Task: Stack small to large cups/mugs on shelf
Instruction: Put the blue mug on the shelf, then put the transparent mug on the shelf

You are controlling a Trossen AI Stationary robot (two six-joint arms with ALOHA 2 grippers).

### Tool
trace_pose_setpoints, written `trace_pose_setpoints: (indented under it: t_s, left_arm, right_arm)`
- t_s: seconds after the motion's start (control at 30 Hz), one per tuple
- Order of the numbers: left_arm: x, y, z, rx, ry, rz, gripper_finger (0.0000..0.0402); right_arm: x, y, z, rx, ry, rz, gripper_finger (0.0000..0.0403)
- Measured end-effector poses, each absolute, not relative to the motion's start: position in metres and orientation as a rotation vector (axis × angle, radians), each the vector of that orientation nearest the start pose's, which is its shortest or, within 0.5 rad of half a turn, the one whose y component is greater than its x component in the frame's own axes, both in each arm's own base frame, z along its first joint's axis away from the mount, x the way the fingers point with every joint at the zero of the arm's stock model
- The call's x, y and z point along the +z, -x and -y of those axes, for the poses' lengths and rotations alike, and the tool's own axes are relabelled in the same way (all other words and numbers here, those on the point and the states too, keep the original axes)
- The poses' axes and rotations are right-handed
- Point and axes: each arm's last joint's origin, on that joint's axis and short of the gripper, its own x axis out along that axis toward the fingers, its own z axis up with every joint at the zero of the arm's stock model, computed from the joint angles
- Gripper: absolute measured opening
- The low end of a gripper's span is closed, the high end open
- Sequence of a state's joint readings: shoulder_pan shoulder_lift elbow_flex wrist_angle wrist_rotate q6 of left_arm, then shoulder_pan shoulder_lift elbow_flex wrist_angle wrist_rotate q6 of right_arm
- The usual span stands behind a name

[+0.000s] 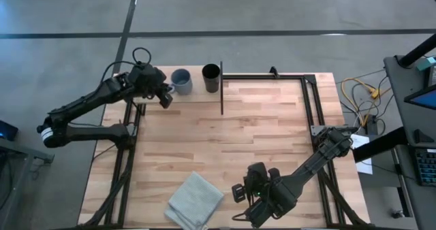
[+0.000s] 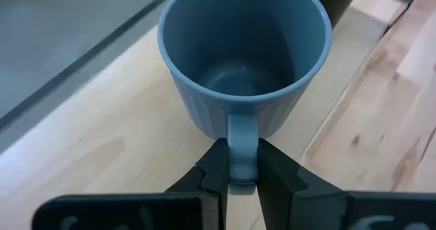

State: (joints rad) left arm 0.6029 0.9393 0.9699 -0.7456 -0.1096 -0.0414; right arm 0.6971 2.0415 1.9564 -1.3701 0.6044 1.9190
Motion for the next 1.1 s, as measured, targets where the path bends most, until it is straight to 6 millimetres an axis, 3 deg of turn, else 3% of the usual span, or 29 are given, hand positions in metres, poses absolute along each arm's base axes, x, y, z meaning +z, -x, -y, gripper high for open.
trace_pose_setpoints:
  t_s: [0.13, 0.37, 0.57, 0.83, 1.1]
  left_arm:
    - [0.316, -0.147, -0.105, 0.694, 0.221, -0.713, 0.0036]
    - [0.316, -0.147, -0.105, 0.695, 0.216, -0.715, 0.0109]
    - [0.321, -0.146, -0.105, 0.709, 0.185, -0.708, 0.0117]
    - [0.349, -0.138, -0.095, 0.622, 0.236, -0.572, 0.0119]
    - [0.373, -0.117, -0.072, 0.406, 0.364, -0.470, 0.0120]
  right_arm:
    - [0.287, -0.317, -0.244, -0.905, -0.837, -0.719, 0.0008]
    - [0.287, -0.317, -0.244, -0.906, -0.836, -0.719, 0.0008]
    - [0.287, -0.317, -0.244, -0.906, -0.837, -0.719, 0.0008]
    - [0.287, -0.317, -0.244, -0.903, -0.841, -0.717, 0.0008]
    - [0.287, -0.316, -0.243, -0.920, -0.834, -0.719, 0.0008]
